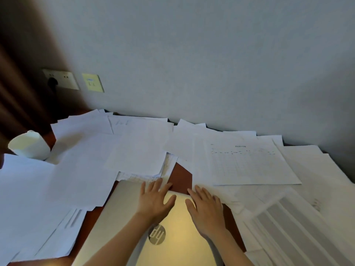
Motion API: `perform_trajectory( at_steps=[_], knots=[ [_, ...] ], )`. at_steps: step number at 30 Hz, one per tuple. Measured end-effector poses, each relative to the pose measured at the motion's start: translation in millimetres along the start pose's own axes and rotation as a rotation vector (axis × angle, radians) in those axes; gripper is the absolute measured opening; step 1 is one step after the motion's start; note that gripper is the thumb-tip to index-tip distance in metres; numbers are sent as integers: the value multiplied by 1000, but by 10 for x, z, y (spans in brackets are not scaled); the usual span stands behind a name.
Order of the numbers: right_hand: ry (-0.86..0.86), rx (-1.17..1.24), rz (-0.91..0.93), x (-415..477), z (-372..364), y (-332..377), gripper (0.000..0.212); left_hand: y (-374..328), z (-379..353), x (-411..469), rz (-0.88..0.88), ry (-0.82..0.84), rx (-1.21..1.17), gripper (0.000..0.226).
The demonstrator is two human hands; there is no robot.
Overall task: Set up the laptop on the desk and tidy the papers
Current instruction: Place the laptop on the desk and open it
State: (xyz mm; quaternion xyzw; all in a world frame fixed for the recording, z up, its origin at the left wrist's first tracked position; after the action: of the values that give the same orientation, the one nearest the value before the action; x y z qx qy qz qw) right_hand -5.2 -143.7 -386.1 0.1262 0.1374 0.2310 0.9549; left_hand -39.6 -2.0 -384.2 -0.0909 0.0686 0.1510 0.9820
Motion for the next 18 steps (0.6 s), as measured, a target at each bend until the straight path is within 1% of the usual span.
perform_trajectory(
  at_steps=[1, 3, 4, 5, 7, 8, 10, 12, 14, 16, 18],
  knots=[
    [2, 11, 6, 17, -6, 21, 106, 6, 14, 19, -2, -37, -15, 98],
    [-17, 33, 22, 78, -11, 81, 70, 0, 38, 23, -23, -95, -38, 96],
    [-35, 25, 31, 112, -16, 109, 56, 1, 50, 10, -35, -122, -58, 95],
    [-59, 16, 42, 142, -22, 144, 51, 1, 68, -2, -51, -155, -79, 94],
    [-106, -1, 57, 176, -21, 202, 48, -4, 95, -18, -85, -217, -120, 90],
    [-126, 0, 59, 179, -17, 217, 47, 2, 99, -15, -90, -238, -144, 83],
    [-198, 19, 59, 165, 16, 208, 44, 34, 111, -7, -75, -278, -187, 67],
    [-314, 22, 32, 93, 84, 176, 42, 68, 140, -51, -66, -333, -204, 49],
    [-395, -9, -60, -35, 101, 115, 41, 135, 140, -130, -58, -354, -198, 41],
    [-424, -41, -196, -216, 79, 4, 41, 308, 122, -224, -19, -341, -176, 43],
    [-425, -2, -326, -440, 43, -127, 43, 589, 125, -333, 73, -326, -142, 47]
  ],
)
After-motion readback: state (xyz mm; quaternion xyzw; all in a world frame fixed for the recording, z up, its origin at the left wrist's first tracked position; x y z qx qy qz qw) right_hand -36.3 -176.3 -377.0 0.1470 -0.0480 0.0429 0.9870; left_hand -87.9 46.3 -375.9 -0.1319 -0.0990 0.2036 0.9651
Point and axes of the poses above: each hand's wrist, its own x-axis towards the middle knuckle, its own z-axis out of the back of the hand, y = z × x, the point moved 10 cm from there along x, towards the middle knuckle, and after that the axes turned 3 degrees about -y, right-handed, at the moved point
